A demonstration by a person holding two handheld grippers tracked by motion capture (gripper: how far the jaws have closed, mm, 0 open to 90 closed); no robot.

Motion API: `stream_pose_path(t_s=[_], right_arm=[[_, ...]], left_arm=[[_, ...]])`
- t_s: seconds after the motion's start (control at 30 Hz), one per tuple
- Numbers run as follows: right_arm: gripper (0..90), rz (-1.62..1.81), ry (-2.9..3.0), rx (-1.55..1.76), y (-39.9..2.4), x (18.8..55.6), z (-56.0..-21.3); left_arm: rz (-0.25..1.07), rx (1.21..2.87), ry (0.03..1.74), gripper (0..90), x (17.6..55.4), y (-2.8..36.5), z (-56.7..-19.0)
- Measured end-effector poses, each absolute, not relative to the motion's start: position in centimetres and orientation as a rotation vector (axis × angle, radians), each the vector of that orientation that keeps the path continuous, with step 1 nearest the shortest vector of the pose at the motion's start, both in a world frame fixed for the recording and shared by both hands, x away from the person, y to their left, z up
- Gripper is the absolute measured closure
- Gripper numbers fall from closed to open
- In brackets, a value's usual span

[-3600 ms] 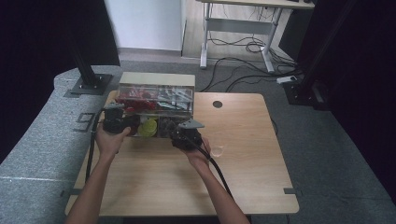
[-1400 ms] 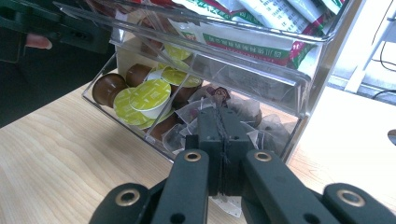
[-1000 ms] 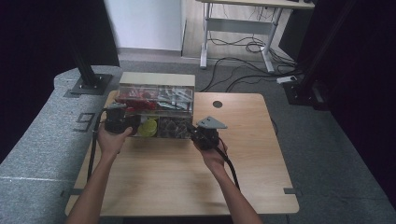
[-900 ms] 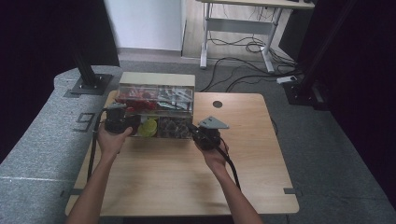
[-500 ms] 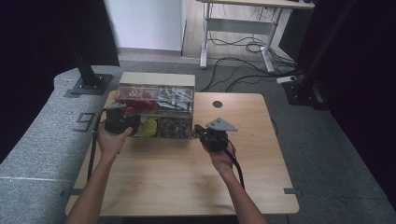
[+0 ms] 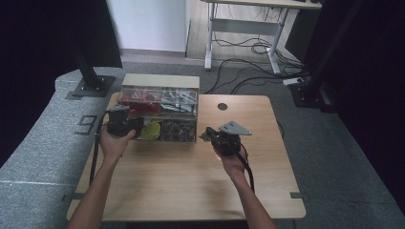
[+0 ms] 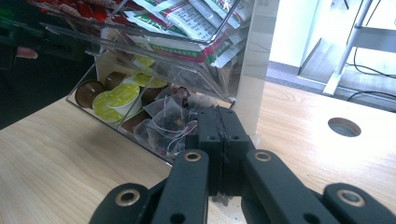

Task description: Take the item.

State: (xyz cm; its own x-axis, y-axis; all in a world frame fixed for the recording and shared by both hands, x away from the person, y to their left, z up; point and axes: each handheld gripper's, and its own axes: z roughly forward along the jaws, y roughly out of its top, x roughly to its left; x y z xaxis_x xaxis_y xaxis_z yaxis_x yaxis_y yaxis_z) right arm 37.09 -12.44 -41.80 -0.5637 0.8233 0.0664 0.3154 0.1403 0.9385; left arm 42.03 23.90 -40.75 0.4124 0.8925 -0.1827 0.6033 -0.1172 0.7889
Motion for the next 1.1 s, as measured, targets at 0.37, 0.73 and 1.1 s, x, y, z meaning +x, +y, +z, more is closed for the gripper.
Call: stream_pose_path(t_s=[0.37, 0.73, 1.1], right_arm=[[88.6, 1.418, 1.932, 1.108, -13.5, 37.1, -41.8], [88.6, 1.410, 1.905, 1.132, -14.7, 37.2, -41.9], [88.6, 1.397, 1.891, 1.149, -15.7, 37.2, -42.0]], left_arm=[[0.430, 1.824, 1.287, 89.4, 42.1, 23.8, -40.8], [0.431, 1.829, 1.284, 89.6, 42.1, 23.7, -40.8], [0.432, 1.829, 1.284, 89.4, 42.1, 23.6, -40.8]])
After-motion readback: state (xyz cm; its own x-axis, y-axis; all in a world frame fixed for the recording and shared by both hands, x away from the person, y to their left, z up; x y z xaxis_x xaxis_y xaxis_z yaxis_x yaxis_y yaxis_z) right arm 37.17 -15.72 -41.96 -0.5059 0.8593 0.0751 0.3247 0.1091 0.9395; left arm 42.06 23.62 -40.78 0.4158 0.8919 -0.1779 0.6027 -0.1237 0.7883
